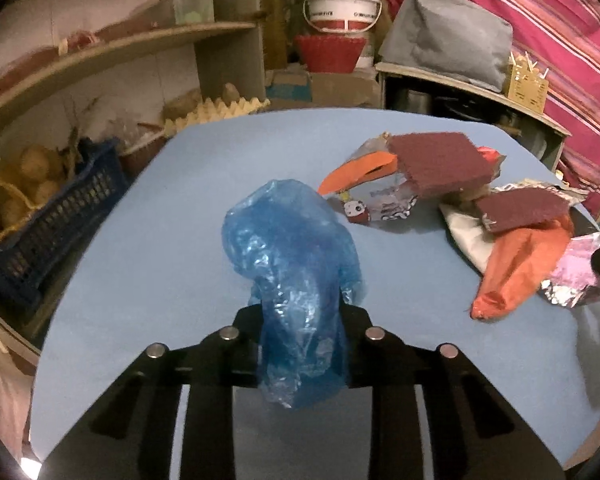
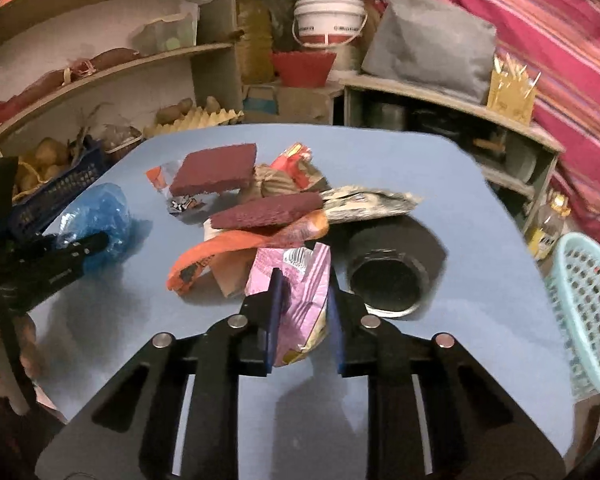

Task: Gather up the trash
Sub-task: 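Close the left tool on the blue bag while the right tool grips the pink wrapper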

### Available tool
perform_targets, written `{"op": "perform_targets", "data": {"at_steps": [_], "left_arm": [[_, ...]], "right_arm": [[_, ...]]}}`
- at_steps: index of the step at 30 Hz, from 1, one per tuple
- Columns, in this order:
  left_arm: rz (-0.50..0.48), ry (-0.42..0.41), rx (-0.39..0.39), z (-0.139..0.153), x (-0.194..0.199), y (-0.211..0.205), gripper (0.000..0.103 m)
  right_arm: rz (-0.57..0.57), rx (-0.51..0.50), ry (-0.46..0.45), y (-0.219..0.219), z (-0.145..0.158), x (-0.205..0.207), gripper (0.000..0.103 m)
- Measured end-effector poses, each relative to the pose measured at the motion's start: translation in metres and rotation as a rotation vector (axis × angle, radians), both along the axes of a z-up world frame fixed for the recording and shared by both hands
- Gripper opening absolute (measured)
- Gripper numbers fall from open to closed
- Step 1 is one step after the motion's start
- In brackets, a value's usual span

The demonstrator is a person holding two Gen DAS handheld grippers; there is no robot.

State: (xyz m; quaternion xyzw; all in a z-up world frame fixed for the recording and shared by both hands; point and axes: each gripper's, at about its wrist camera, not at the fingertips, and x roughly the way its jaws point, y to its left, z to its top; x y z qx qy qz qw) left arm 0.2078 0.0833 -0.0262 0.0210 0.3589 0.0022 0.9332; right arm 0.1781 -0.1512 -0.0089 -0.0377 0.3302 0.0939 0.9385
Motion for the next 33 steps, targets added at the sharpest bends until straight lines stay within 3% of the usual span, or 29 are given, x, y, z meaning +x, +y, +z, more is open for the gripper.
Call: {"op": "perform_targets", "data": {"at_steps": [13,33], "left_arm": [[-0.024,-0.111,0.008,0.049,-0.039,-0.048,0.025],[-0.234,-0.212,-0.014,0.104,-0.032,-0.231,0.025]], "right_arm": [[-0.053,0.043,-0.131,-0.068,0.046,-0.048,0.021],[-0.336,0.017,-0.297,-0.259,0.108,-0.074,0.021]]}}
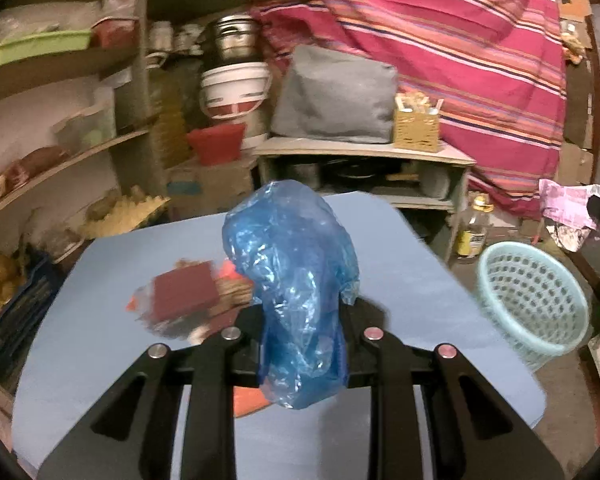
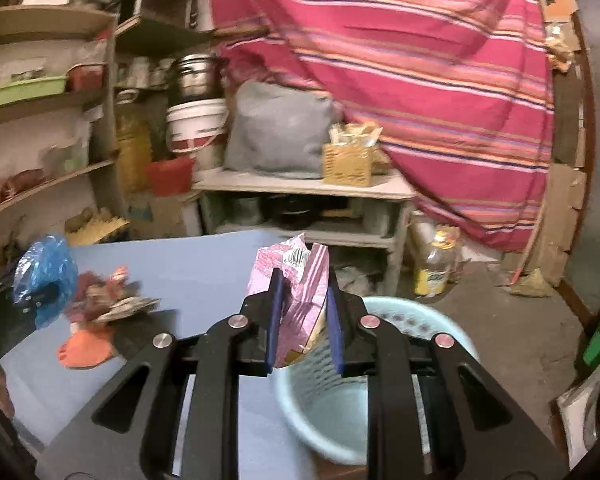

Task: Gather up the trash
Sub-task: 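Close the left tool on the blue bag while the right tool grips the pink wrapper, then carry both items over the light-blue basket and open both tools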

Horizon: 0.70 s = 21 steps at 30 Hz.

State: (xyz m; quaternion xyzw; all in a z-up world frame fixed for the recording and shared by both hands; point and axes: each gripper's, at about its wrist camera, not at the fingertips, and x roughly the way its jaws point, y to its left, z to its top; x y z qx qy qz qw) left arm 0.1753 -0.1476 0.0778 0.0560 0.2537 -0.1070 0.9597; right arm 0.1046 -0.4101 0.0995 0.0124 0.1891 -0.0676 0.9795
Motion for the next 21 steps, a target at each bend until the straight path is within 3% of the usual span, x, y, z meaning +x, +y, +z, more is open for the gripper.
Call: {"op": "perform_targets", "data": {"at_steps": [8,14,21], "left_arm": [[-0.136,0.009,-0.014,-0.008,0.008,-0.094,0.025],[-0.246,0.009,-0.013,-0.016,0.013,-0.168,0.025],[-0.297,0.056,-0.039,-0.031,0.033,-0.222,0.025]], "right_arm": [[-0.127,0.058,0.021,-0.073,-0.02,-0.009,0.021],[-0.168,0.099,0.06,-0.099,-0.042,-0.007,0.021],[-0.203,0.114,0.093,-0.121,-0.057,-0.001,0.021]]}}
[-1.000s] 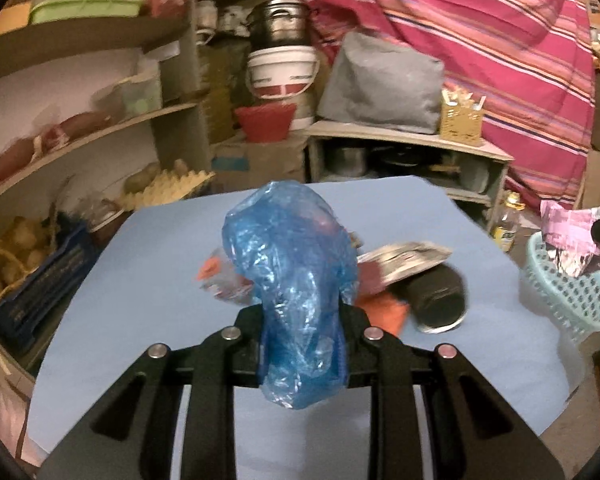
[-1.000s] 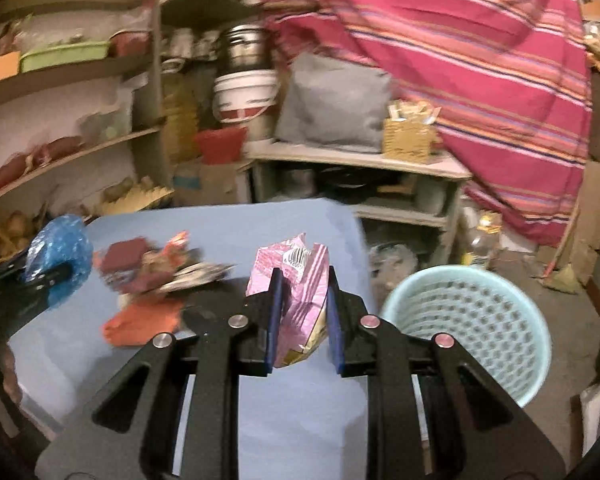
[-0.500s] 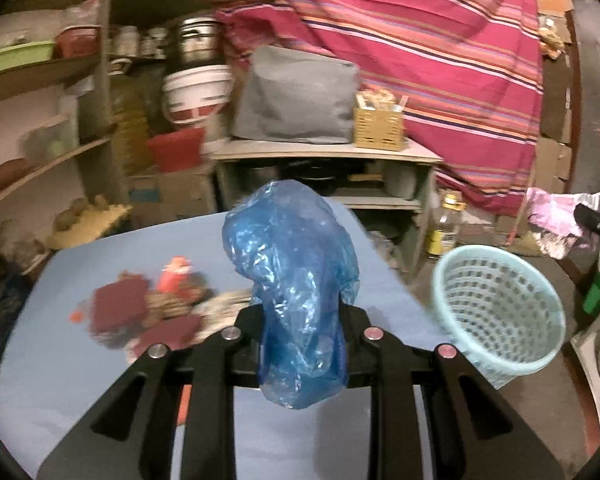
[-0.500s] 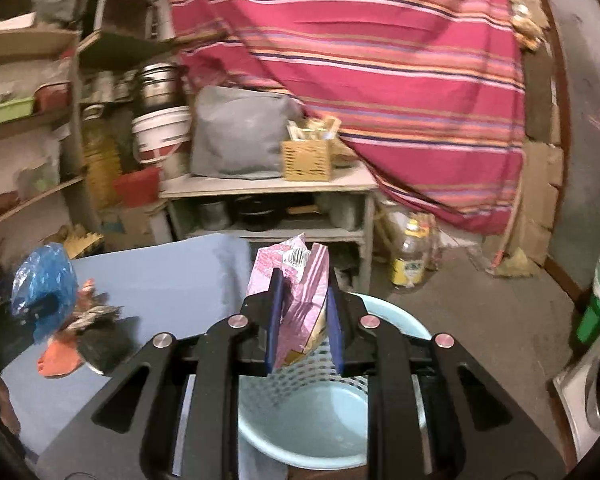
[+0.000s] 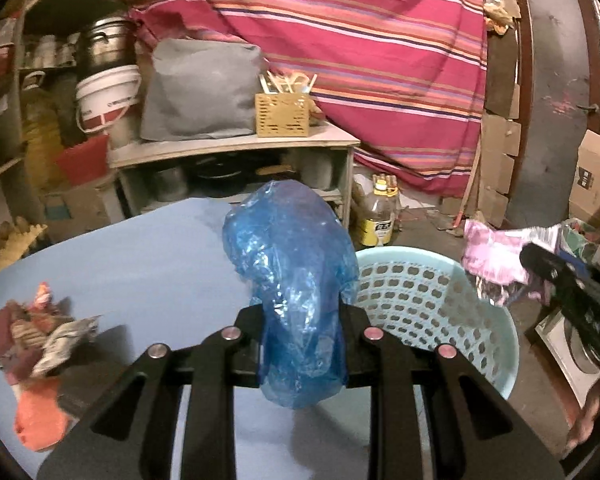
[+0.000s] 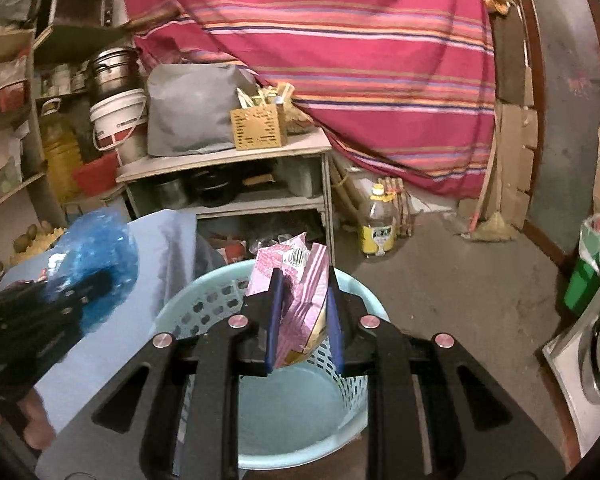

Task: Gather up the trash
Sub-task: 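Carry both items over the light-blue basket and open both tools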

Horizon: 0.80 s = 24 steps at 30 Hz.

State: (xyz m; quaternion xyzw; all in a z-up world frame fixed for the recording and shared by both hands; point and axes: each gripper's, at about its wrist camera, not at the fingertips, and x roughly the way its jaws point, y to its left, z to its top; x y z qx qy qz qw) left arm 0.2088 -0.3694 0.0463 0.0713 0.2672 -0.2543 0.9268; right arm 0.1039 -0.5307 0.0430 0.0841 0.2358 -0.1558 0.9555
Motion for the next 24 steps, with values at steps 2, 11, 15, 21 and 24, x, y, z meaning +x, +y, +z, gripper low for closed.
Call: {"op": "perform_targets", "data": {"at_steps": [2,11,15,21,24], "left_arm": [[-0.014,0.028,-0.007,-0.003,0.009,-0.013,0.026],[-0.02,0.061,0.01,-0.019,0.019,-0.037,0.071],[-0.009,0.063,0.01,-0.019,0.02,-0.028,0.078],[0.07,0.042,-0.005,-0.01,0.018,0.008,0.092],[0.09,0.034,-0.009,-0.007,0.016,0.025,0.092]], "right_arm": [[-0.02,0.015,0.009,-0.008,-0.004,0.001,0.021],[-0.06,0.037,0.036,-0.023,-0.015,0.003,0.021],[-0.049,0.043,0.041,-0.021,-0.016,0.007,0.021],[-0.02,0.049,0.039,-0.011,-0.018,0.017,0.021],[-0.012,0.044,0.039,-0.004,-0.019,0.023,0.024]]}}
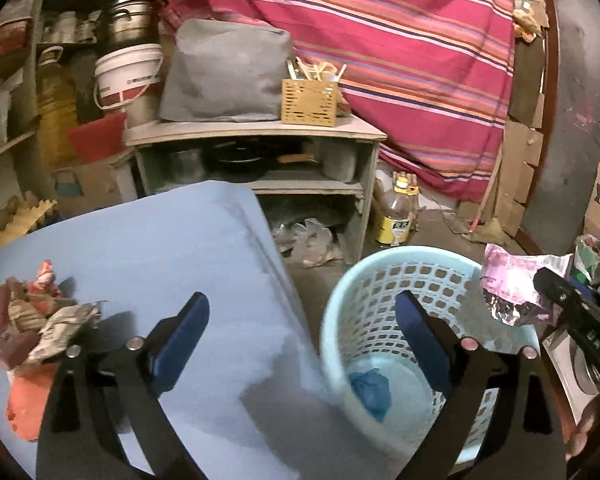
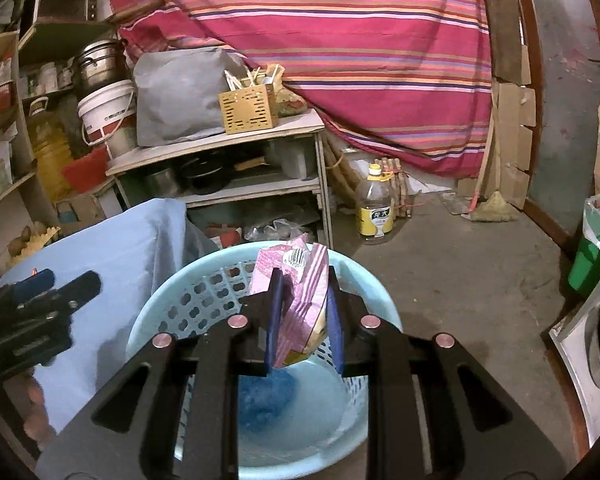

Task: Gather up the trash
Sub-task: 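Carry both items over the light-blue basket and open both tools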

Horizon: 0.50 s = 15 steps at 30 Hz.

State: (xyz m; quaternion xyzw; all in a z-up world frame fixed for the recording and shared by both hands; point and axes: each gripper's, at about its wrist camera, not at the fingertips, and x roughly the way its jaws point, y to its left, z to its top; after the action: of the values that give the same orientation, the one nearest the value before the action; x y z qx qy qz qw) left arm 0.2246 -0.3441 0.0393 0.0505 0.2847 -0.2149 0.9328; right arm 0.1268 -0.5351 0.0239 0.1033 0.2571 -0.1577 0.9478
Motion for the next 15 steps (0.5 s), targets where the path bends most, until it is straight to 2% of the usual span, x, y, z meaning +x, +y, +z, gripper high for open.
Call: {"op": "perform_targets", "data": {"at_steps": [2,4,5,9,11,15], "left_arm": [[0.015,-0.022,0.021,0.003,-0.003,0.01,0.094],[0.032,-0.035,0.031,0.005,-0.004,0.019,0.095],[0.042,-0.038,0.032,0.007,-0.004,0.027,0.095],[0.071,-0.04,0.01,0.013,-0.005,0.058,0.095],[0.097,-0.052,0.012,0.016,-0.005,0.075,0.095],[0.126,-0.067,0.039,0.021,-0.007,0.106,0.095]], "right_arm": [[0.002,0.001,-0.008,0.004,0.0,0.004,0.03],[-0.007,-0.003,-0.006,0.006,0.0,0.006,0.063],[-0.013,-0.006,-0.011,0.008,0.001,0.006,0.071],[-0.031,-0.03,-0.015,0.017,0.006,0.007,0.082],[-0.044,-0.054,-0.035,0.026,0.011,0.005,0.093],[-0.045,-0.097,-0.046,0.044,0.015,0.007,0.099]]}}
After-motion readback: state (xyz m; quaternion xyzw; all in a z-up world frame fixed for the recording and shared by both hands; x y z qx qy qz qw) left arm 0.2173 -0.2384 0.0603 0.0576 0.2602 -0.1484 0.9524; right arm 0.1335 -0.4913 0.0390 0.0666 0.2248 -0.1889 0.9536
